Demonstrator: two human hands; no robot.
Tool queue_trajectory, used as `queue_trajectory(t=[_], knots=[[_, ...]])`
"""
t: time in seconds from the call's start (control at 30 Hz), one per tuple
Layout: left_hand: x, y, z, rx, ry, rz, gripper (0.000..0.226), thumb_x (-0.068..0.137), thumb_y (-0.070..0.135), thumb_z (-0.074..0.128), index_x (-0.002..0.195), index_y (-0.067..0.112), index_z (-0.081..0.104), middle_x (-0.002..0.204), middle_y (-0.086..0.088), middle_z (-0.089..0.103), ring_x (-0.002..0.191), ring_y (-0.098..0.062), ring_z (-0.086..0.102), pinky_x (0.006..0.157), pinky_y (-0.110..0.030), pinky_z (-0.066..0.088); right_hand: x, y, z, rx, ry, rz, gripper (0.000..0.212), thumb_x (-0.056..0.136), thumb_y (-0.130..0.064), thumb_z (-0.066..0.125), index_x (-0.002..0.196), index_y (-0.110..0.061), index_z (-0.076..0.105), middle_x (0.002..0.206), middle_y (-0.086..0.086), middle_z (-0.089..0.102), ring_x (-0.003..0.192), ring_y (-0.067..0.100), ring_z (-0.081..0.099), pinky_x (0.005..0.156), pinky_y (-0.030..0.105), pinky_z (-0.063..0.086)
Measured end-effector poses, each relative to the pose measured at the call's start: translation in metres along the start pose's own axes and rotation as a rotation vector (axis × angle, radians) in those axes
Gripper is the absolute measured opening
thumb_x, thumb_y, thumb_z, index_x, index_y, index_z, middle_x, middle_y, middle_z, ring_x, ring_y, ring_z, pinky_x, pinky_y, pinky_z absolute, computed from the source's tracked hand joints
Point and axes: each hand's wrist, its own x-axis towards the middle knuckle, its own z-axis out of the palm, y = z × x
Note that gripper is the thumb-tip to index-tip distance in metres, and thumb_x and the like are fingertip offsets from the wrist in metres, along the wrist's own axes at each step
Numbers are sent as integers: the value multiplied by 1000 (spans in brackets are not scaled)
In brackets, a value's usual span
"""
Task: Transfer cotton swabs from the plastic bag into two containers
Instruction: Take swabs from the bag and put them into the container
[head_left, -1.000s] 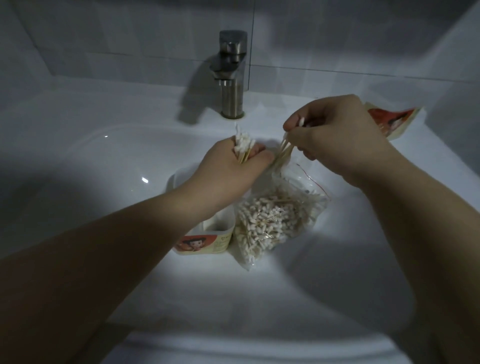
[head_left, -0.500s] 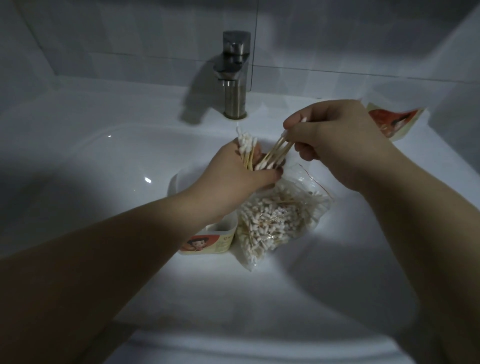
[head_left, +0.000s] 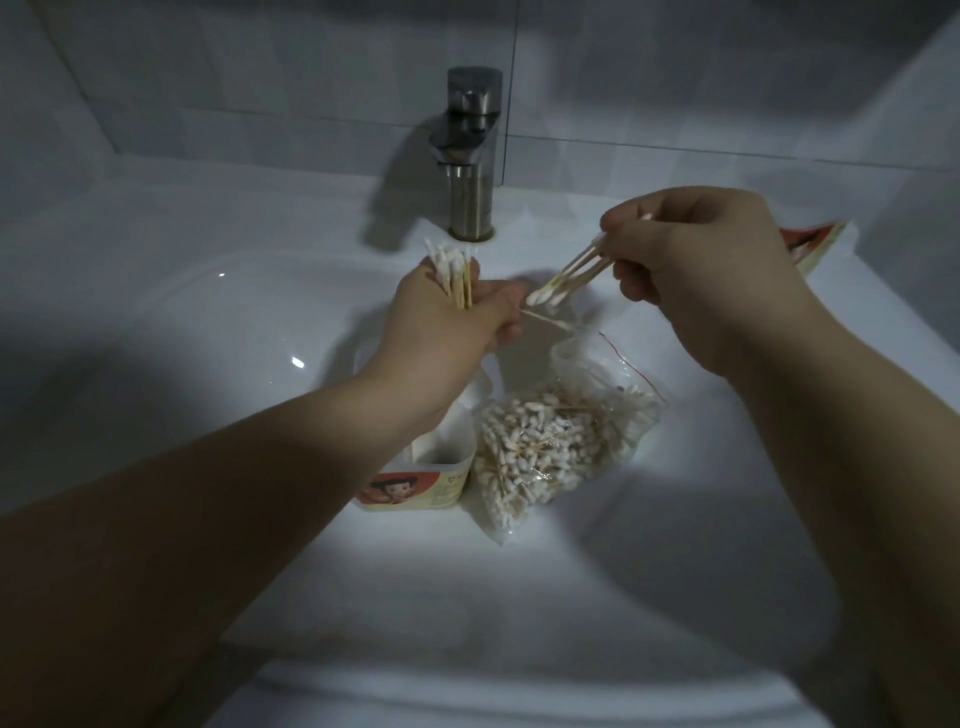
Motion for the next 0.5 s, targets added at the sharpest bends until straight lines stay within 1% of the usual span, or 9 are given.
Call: queue_trajectory(t=[0.07,0.1,0.13,0.2,0.27,0.33,0.37,0.43,0.5], knots=[[4,3,-1,-60,97,-6,26,99,-1,61,86,19,52,86,-9,77,71,-15,67,73,-28,60,0,1,1,-8,-16,5,19,76,1,69,65,-13,75,58,6,63,54,19,56,54,26,46],[7,4,-1,-90,136,-22,25,101,0,57,88,18,45,84,-7,77,65,-13,63,70,-25,58,-1,1,2,-16,-25,7,19,75,1,69,64,-13,75,58,7,63,54,20,56,55,28,46],[9,5,-3,-122,164,-43,25,103,1,53,89,18,42,82,-6,77,60,-11,59,67,-24,56,-1,1,3,-20,-31,10,19,75,0,68,64,-14,75,59,8,63,55,20,56,56,30,46],[10,8,-4,-179,188,-89,25,106,2,46,89,20,41,73,-2,76,53,-9,54,63,-24,56,-2,1,4,-32,-37,17,20,77,1,68,66,-13,76,60,9,63,55,21,56,59,34,45],[9,10,-3,-238,184,-126,25,107,2,42,90,20,42,64,0,73,50,-10,57,65,-30,62,-4,1,4,-87,-46,12,16,79,-1,69,71,-13,76,58,6,63,53,18,56,59,36,45],[8,12,-1,-286,170,-145,24,107,3,41,91,20,43,60,-1,69,52,-13,63,63,-37,63,-5,2,5,-143,-67,7,14,80,-3,71,75,-14,76,54,2,62,48,16,54,54,32,44],[7,12,0,-291,167,-152,23,108,3,41,92,19,43,61,-2,66,54,-15,66,60,-38,63,-6,2,5,-159,-83,6,14,81,-3,71,75,-15,75,53,0,62,47,15,53,51,28,42],[6,13,0,-252,174,-162,22,108,5,40,92,20,43,67,-3,59,54,-16,65,55,-34,59,-8,1,6,-182,-121,4,14,82,-2,71,75,-14,74,50,-2,60,44,13,52,47,21,40],[6,12,0,-142,194,-158,23,107,6,39,92,23,44,73,-3,52,44,-10,51,45,-25,49,-9,1,7,-192,-167,14,14,82,0,70,76,-12,74,50,-1,59,44,14,52,48,23,42]])
